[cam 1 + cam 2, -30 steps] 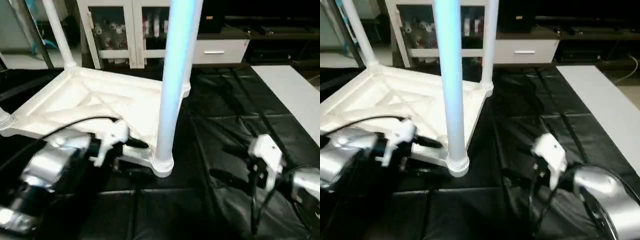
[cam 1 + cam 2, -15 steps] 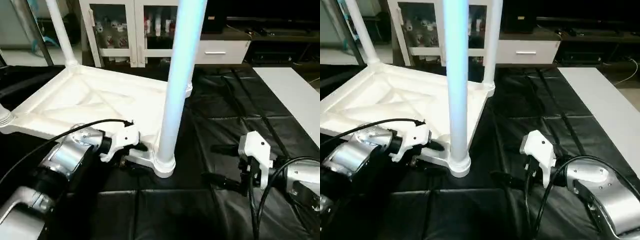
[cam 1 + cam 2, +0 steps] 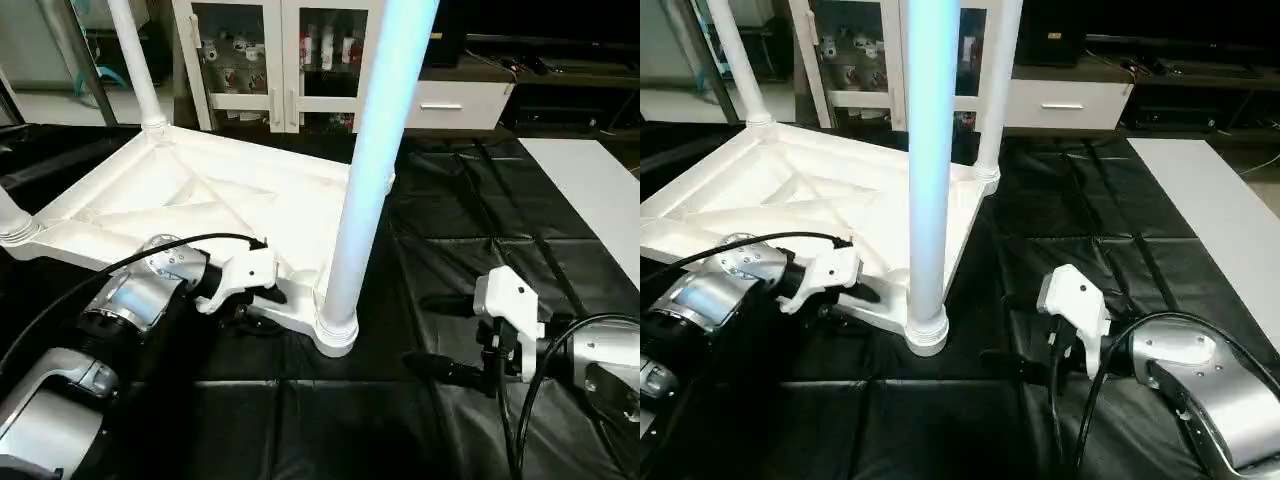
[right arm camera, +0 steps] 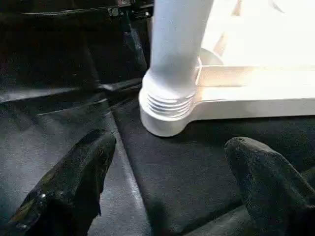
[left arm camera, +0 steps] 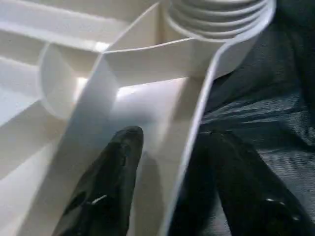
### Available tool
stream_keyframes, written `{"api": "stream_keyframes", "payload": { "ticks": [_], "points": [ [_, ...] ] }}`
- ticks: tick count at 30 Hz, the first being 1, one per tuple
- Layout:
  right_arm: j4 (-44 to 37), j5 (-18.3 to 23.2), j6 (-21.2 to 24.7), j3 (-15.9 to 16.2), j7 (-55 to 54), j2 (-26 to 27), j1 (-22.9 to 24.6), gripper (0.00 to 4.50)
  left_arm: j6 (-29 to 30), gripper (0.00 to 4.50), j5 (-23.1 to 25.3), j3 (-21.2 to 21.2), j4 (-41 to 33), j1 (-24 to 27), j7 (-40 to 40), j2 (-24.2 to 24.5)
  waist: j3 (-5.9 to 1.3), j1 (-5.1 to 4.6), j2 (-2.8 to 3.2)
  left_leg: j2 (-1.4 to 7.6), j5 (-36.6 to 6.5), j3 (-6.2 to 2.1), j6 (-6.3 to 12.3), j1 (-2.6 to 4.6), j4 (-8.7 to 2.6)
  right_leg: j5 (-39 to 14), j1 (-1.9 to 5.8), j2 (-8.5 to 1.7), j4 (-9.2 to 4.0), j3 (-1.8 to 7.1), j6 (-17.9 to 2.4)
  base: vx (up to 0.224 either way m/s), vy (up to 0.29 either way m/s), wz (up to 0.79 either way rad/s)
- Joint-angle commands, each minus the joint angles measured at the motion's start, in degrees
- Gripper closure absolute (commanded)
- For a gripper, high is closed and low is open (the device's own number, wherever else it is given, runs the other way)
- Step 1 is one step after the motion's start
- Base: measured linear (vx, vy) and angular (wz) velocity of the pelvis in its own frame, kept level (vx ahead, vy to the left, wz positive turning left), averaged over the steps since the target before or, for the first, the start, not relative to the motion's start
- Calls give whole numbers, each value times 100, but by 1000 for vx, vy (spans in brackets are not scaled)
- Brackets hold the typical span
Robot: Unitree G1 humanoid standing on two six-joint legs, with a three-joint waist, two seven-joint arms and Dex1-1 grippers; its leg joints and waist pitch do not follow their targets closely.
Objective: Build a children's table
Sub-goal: Rotate table base, then rotate leg to tighten
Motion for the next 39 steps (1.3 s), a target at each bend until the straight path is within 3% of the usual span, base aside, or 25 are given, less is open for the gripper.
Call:
{"api": "stream_keyframes", "payload": {
  "ticks": [1, 2, 6, 11, 17, 26, 28, 31, 33, 37, 38, 39],
  "points": [
    [-119, 5, 45, 39, 50, -63, -30, 46, -92, 234, 26, -66, 34, -124, -91, -31, -328, 15, -17, 279, -1231, -70, 56, 93, -486, -1292, 231, -403, -414, 195, -1311, 0, 0, 0],
    [-134, 1, 55, 56, 30, -45, -32, 46, -152, 262, 41, -74, 99, -128, -116, -68, -326, 19, -18, 276, -1223, -72, 61, 86, -484, -1270, 235, -408, -416, 197, -1317, 0, 0, 0],
    [-164, 30, 77, 67, 41, -32, -23, 46, -209, 274, 88, -55, 178, -142, -70, -156, -336, 18, -19, 272, -1130, -68, 92, 77, -474, -1085, 245, -400, -396, 195, -1353, 0, 0, 0],
    [-189, 75, 85, 111, 91, -72, -1, 46, -192, 335, 153, -25, 246, -138, 9, -218, -347, 20, -35, 276, -983, -69, 163, 66, -464, -864, 262, -400, -372, 189, -1426, 0, 0, 0],
    [-154, 66, 79, 144, 89, -54, -41, 46, -110, 385, 146, 29, 214, -13, 49, -240, -334, 25, -61, 281, -1063, -61, 179, 80, -466, -1052, 251, -414, -392, 191, -1422, 0, 0, 0],
    [-78, 128, 81, 108, -37, 168, -151, 46, 418, 426, 286, 134, 34, 289, 465, -122, -333, -34, -60, 276, -1025, -77, 167, 41, -473, -1086, 265, -415, -382, 184, -1362, 0, 0, 0],
    [-60, 114, 74, 103, -96, 206, -153, 46, 558, 431, 283, 200, -55, 386, 620, -118, -330, -40, -56, 275, -1045, -69, 161, 62, -469, -1119, 250, -406, -391, 185, -1375, 0, 0, 0],
    [12, -13, -7, 105, -306, 324, -132, 46, 1085, 434, 80, 564, -538, 770, 1096, -197, -308, -60, -27, 278, -1209, -80, 94, 54, -496, -1449, 250, -407, -403, 179, -1313, 0, 0, 0],
    [41, -55, -28, 93, -421, 404, -125, 46, 1408, 436, 26, 710, -873, 982, 1304, -210, -297, -107, -46, 266, -1336, -94, 48, 32, -509, -1816, 251, -409, -432, 168, -1191, 0, 0, 0],
    [350, -416, 58, 11, -1155, 783, -247, 46, 2246, 438, 92, 1030, -2104, 1726, 2040, -365, -283, -283, -65, 231, -1491, -134, -10, -23, -525, -2405, 247, -386, -478, 141, -956, 0, 0, 0],
    [397, -448, 86, 8, -1232, 829, -258, 46, 2191, 438, 74, 1065, -2345, 1876, 2139, -438, -269, -306, -89, 226, -1549, -136, 16, -13, -527, -2596, 230, -390, -512, 138, -891, 0, 0, 0],
    [403, -450, 89, 11, -1238, 835, -258, 46, 2186, 438, 64, 1070, -2396, 1907, 2153, -456, -267, -315, -72, 208, -1670, -124, 48, 23, -507, -2847, 187, -374, -561, 139, -805, 0, 0, 0]
  ]
}}
